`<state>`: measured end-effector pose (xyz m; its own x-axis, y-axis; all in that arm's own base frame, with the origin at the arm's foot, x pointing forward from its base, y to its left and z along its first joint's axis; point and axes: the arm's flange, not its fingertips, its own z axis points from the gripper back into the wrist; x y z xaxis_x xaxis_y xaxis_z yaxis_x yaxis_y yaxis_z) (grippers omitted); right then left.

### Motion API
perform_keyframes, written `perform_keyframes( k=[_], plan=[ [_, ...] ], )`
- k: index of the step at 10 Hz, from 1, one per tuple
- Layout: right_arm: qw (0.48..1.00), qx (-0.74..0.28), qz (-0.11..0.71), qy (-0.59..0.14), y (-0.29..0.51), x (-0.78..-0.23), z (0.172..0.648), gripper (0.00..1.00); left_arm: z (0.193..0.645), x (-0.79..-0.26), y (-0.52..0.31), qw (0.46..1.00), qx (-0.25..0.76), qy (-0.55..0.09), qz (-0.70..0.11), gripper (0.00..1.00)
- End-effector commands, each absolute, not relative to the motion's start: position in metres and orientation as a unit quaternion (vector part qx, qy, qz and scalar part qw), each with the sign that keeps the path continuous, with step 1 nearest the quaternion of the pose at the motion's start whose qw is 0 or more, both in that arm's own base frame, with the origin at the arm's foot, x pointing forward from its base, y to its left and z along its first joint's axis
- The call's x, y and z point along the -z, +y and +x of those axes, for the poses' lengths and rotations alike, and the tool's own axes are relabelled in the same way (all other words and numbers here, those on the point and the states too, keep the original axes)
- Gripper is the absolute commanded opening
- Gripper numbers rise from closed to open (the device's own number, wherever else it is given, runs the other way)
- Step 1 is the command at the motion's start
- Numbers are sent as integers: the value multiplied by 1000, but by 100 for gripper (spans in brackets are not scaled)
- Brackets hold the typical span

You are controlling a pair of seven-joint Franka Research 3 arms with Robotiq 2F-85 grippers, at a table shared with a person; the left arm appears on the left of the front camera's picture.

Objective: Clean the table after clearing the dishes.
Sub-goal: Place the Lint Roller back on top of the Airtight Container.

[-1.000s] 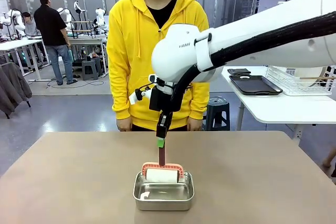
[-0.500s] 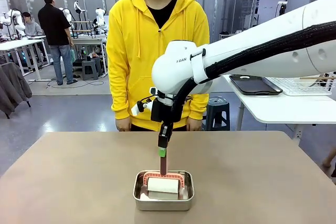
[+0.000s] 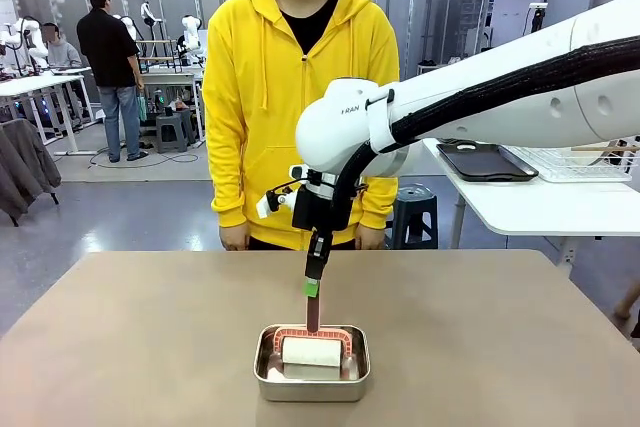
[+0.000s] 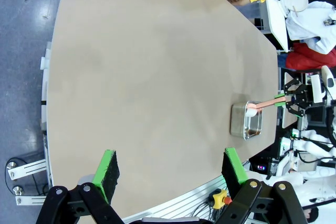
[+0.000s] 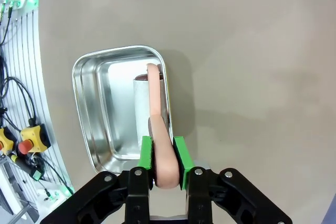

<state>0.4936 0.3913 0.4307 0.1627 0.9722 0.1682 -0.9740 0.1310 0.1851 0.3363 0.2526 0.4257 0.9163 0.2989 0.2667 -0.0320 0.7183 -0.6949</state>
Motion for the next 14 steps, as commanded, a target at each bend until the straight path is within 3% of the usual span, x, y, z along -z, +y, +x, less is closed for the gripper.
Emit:
perform_keyframes(
  k=[1,9,14],
  plan=[
    [752,-647,125,-5,391,-431,492,22,334,-427,253,908,-91,-184,-367,100],
    [751,-648,128,4,400,-431,497,22,334,-427,253,908,-91,-184,-367,100],
    [740,-662,120,18,407,-441,497,57,334,-427,253,908,-91,-184,-367,100]
  ],
)
